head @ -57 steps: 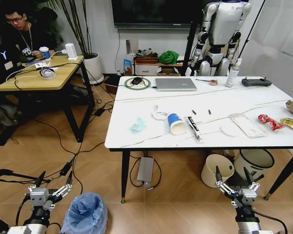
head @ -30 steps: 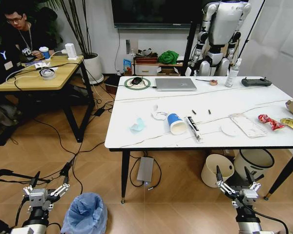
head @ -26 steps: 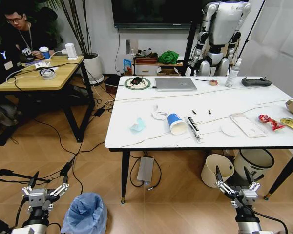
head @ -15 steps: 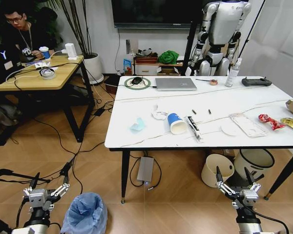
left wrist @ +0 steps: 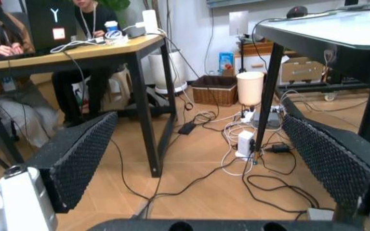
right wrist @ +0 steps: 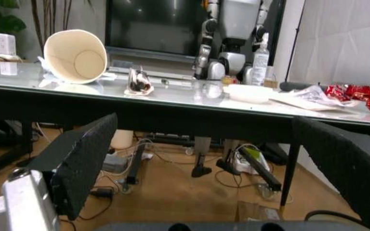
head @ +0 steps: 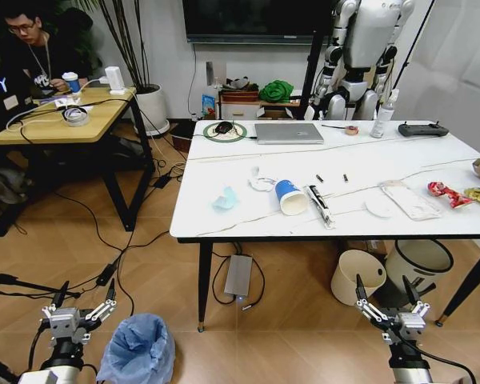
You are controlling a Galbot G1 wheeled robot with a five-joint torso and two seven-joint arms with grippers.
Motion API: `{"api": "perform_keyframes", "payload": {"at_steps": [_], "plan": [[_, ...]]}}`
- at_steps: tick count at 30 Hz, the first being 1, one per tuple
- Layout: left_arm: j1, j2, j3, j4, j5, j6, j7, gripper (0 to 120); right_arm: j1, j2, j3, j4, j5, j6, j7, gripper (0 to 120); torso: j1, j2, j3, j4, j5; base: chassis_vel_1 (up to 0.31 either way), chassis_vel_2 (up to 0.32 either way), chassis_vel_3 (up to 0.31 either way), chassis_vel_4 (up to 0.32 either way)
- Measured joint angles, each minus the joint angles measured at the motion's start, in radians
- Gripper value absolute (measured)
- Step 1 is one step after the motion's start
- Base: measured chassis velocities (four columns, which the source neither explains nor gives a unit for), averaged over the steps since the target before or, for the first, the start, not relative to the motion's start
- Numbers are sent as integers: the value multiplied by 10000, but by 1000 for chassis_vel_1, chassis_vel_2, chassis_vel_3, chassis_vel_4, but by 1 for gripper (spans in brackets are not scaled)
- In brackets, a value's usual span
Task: Pick up the trash bin and place the trash from the table into it.
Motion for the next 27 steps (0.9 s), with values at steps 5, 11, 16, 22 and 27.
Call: {"api": "perform_keyframes", "payload": {"at_steps": [5, 11, 16, 22, 27], "plan": [[3, 1, -5, 31, -15, 2, 5, 100, 41, 0, -12, -28, -14, 0, -13, 100, -89, -205, -115, 0, -1, 0, 0, 0, 0], [-6, -4, -17, 44, -24, 9, 10, 100, 77, 0, -21, -36, -17, -2, -20, 100, -186, -432, -245, 0, 0, 0, 0, 0, 0], [-60, -5, -12, 44, -25, 57, 29, 100, 100, 0, -24, -76, -22, -11, -29, 100, -289, -667, -376, 0, 0, 0, 0, 0, 0], [-407, -10, 219, 245, -30, 247, 53, 100, 260, 0, -32, -289, -23, -113, -33, 100, -437, -1004, -564, 0, -1, 0, 0, 0, 0], [-699, 130, 487, 371, -32, 386, 32, 100, 201, 0, 57, -312, -87, -92, -52, 100, -563, -1300, -735, -1, -1, 0, 0, 0, 0]]}}
